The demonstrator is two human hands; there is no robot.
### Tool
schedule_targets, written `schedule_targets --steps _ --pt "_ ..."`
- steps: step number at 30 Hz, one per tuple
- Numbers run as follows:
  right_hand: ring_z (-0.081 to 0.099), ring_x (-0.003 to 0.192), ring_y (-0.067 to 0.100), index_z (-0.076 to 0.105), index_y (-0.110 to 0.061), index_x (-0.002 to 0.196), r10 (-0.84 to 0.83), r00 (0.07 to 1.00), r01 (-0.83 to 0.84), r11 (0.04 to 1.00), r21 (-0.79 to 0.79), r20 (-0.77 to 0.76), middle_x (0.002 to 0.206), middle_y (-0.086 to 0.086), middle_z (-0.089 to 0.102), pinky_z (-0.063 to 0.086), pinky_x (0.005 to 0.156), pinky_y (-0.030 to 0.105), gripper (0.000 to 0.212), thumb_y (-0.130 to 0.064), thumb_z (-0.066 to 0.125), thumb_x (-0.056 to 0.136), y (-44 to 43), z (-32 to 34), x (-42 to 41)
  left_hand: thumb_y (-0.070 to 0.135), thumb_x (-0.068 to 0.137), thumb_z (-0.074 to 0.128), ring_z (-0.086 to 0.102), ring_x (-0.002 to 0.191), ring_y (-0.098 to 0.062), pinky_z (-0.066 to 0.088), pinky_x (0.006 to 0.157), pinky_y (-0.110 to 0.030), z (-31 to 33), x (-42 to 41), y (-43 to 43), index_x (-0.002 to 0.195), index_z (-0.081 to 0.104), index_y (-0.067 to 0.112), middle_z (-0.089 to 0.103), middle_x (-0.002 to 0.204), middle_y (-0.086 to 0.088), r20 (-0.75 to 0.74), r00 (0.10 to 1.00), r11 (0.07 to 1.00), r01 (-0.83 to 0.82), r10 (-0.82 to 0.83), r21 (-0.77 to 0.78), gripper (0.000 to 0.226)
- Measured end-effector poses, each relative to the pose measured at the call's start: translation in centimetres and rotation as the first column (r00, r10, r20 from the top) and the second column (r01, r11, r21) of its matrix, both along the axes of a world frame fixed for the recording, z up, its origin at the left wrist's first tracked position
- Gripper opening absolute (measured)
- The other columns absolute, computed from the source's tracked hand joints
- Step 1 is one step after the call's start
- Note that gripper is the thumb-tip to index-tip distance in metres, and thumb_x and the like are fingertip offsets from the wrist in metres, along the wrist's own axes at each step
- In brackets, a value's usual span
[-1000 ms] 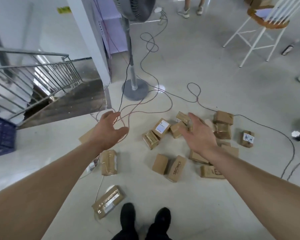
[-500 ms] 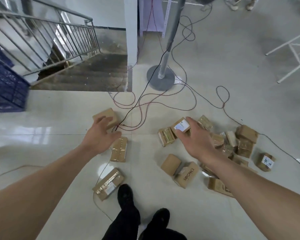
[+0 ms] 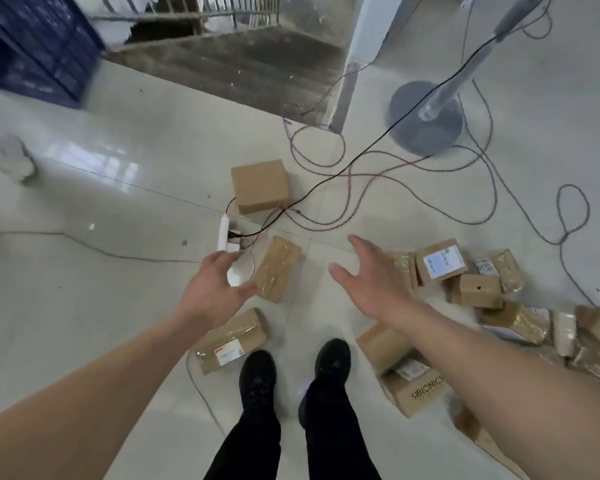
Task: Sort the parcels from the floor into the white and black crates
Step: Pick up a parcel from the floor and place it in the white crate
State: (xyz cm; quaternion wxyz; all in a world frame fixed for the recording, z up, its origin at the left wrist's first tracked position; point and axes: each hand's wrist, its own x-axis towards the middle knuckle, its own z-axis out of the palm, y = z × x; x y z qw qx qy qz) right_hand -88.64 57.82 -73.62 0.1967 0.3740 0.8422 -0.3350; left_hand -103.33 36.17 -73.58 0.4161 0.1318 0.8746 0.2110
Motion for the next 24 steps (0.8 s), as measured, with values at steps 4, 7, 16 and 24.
schedule_targets --steps 4,7,16,24 --pt "0.031 0.150 0.022 0.025 -0.023 0.161 0.088 0.996 -0.088 0.996 -0.011 0.023 0.165 -0.002 0.030 0.031 0.118 0.043 0.077 -0.058 0.051 0.097 0.1 -9.8 -3.3 0.039 0.089 0.068 0.043 0.138 -0.023 0.034 0.109 -0.033 -9.4 -0.2 0.7 0.152 0.041 0.023 0.029 0.161 0.003 0.042 0.997 0.998 -0.066 0.066 -0.014 0.071" --pt "0.033 0.148 0.021 0.028 -0.023 0.160 0.149 0.988 -0.148 0.989 -0.025 0.032 0.163 -0.003 0.034 0.032 0.118 0.043 0.078 -0.058 0.053 0.095 -0.1 -17.0 -5.2 0.039 0.089 0.068 0.042 0.140 -0.021 0.032 0.109 -0.032 -16.6 0.0 1.1 0.153 0.039 0.023 0.030 0.161 0.003 0.073 0.987 0.989 -0.144 0.145 -0.015 0.072" --pt "0.035 0.144 0.027 0.037 -0.029 0.152 0.251 0.966 -0.246 0.966 -0.074 0.064 0.150 0.003 0.038 0.039 0.111 0.048 0.082 -0.057 0.064 0.080 -1.1 -33.3 -8.8 0.038 0.077 0.074 0.057 0.108 -0.025 0.040 0.089 -0.032 -31.7 3.7 1.7 0.125 0.050 0.031 0.062 0.107 0.006 0.316 0.779 0.837 -0.534 0.541 -0.119 0.054" --pt "0.057 0.119 0.024 0.068 -0.030 0.131 -0.014 1.000 0.017 0.993 -0.120 0.024 0.127 0.005 0.055 0.044 0.102 0.033 0.061 -0.055 0.060 0.076 0.3 -34.8 -7.1 0.025 0.074 0.058 0.060 0.076 -0.020 0.040 0.065 -0.033 -33.5 5.0 3.2 0.092 0.063 0.023 0.065 0.080 0.002 0.460 0.606 0.682 -0.731 0.649 0.002 0.019"
